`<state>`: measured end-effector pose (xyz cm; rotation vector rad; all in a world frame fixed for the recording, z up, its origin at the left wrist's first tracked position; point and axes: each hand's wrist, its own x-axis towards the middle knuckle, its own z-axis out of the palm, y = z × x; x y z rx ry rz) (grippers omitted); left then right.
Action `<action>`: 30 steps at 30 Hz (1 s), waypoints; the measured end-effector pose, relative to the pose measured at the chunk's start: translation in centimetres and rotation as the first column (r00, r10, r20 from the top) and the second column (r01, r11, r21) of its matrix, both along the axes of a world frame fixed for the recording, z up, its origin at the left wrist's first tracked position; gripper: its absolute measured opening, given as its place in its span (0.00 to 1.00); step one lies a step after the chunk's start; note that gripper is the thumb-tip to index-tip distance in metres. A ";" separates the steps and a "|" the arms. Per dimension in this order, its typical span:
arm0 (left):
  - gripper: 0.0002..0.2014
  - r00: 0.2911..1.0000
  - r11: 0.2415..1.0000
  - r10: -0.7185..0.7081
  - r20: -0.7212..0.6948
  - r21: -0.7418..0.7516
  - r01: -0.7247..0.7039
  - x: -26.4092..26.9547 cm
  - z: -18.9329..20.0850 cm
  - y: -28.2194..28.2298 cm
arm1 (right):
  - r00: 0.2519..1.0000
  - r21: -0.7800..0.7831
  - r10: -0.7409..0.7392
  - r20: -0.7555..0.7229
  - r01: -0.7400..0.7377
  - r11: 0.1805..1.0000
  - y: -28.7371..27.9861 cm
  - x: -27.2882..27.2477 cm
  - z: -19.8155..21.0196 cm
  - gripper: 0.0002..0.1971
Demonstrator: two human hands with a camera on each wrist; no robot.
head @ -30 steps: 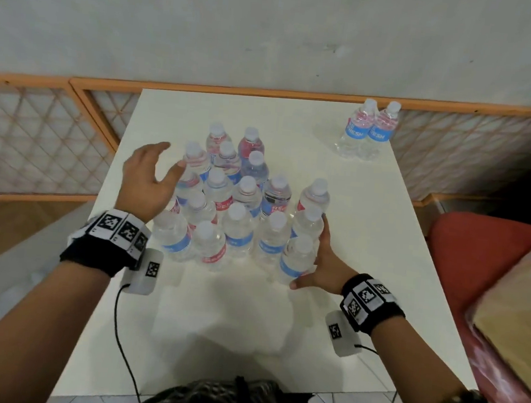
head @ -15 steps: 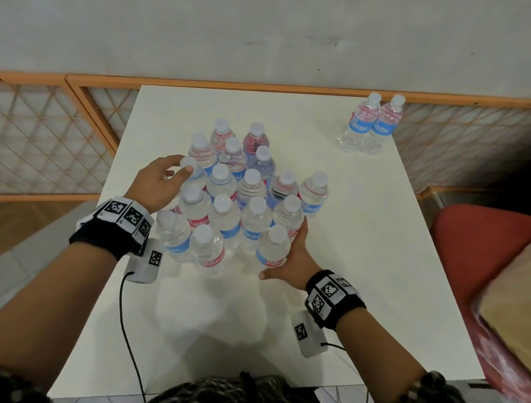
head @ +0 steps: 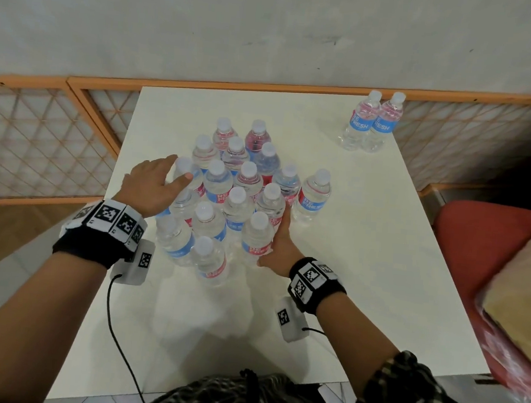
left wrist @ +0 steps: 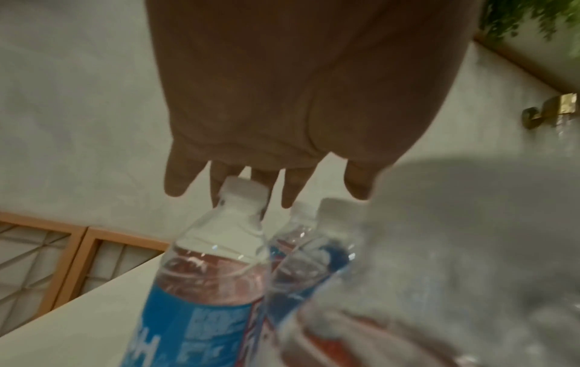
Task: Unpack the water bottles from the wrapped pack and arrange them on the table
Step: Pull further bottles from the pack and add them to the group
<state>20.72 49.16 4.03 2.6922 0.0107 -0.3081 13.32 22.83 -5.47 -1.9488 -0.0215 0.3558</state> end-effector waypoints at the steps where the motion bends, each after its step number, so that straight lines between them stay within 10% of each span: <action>1: 0.49 1.000 0.999 0.012 0.015 0.032 -0.012 -0.2 0.3 -0.4 | 1.000 0.001 0.010 -0.024 -0.010 1.000 -0.5 -0.1 0.1 0.66; 6: 0.46 0.976 0.998 -0.059 0.211 0.007 0.059 -2.7 3.4 -5.4 | 0.951 -0.054 -0.187 -0.246 0.179 0.982 -6.1 0.1 -0.6 0.41; 9: 0.43 0.959 0.978 -0.198 0.205 -0.026 0.208 -3.0 4.6 -10.1 | 0.889 -0.103 -0.401 -0.222 0.388 0.916 -9.1 1.3 -1.1 0.42; 15: 0.48 0.934 0.913 -0.345 -0.092 0.198 0.357 -2.7 2.2 -15.7 | 0.949 0.050 -0.293 -0.116 0.301 0.952 -7.4 3.6 0.3 0.52; 22: 0.49 0.920 0.860 -0.385 -0.075 0.331 0.388 -2.7 0.7 -15.8 | 0.937 0.154 -0.342 -0.072 0.349 0.924 -6.1 7.0 -1.8 0.64; 30: 0.47 0.923 0.868 -0.385 -0.022 0.333 0.370 -3.0 0.9 -16.0 | 0.987 0.221 -0.148 -0.066 0.159 0.962 -5.2 10.2 0.0 0.51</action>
